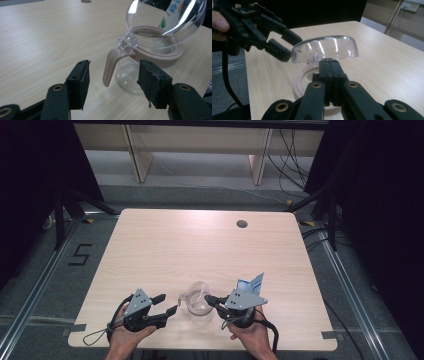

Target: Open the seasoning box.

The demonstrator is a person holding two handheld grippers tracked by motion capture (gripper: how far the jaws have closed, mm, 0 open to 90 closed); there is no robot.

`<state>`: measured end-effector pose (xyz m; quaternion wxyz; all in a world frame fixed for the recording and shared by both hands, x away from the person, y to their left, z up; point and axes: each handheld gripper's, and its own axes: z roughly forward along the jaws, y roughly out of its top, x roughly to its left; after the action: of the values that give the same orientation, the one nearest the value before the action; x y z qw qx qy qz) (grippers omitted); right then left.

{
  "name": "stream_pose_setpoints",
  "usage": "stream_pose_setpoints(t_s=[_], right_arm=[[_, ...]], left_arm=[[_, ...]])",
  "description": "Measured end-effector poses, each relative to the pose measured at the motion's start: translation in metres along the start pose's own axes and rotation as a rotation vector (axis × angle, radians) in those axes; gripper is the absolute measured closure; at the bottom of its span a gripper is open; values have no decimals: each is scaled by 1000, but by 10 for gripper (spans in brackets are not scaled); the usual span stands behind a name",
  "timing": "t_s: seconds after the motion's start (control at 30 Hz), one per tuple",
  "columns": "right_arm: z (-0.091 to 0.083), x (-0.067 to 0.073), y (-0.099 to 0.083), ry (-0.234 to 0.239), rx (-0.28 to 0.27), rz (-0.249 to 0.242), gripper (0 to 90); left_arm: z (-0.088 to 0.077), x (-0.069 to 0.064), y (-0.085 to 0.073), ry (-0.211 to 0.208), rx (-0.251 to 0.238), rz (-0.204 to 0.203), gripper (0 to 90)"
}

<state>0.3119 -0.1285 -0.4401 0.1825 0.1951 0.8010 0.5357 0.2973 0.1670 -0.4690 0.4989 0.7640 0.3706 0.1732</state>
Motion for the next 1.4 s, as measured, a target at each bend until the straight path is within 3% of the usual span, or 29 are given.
stream_pose_setpoints(t_s=[0.07,0.27,0.3,0.43,0.53,0.6,0.63,0.73,0.87,0.97,1.0,1.03,1.17,1.3,1.37,1.4], right_arm=[[0,-1,3,-3,-3,-23,900],[4,1,11,6,-15,-14,900],[5,1,12,8,-17,-10,900],[8,1,15,-5,-26,-17,900],[9,1,17,0,-25,-19,900],[9,2,19,-1,-18,-3,900],[10,1,20,-6,-30,-31,900],[12,2,22,-7,-38,-29,900],[14,4,26,12,-30,-33,900],[16,5,28,6,-38,-33,900],[17,5,29,6,-39,-32,900],[17,6,29,14,-34,-12,900],[20,6,32,18,-32,-43,900],[21,8,34,6,-35,-23,900],[23,7,35,24,-33,-44,900],[23,7,35,25,-35,-44,900]], left_arm=[[-2,-2,-2,13,13,5,386],[-2,-6,-10,15,39,-2,355],[-2,-5,-11,10,42,12,350],[-2,-7,-14,16,50,-6,322],[-1,-7,-16,11,61,20,304],[0,-9,-18,11,57,1,296],[0,-8,-19,9,61,6,293],[0,-8,-21,15,68,15,287],[0,-9,-22,16,68,-4,285],[0,-7,-22,15,71,14,285],[0,-8,-23,14,64,-5,285],[-1,-7,-23,14,73,8,285],[0,-8,-23,13,66,7,286],[0,-6,-23,12,74,17,286],[0,-8,-24,19,79,-4,285],[0,-7,-24,16,84,5,286]])
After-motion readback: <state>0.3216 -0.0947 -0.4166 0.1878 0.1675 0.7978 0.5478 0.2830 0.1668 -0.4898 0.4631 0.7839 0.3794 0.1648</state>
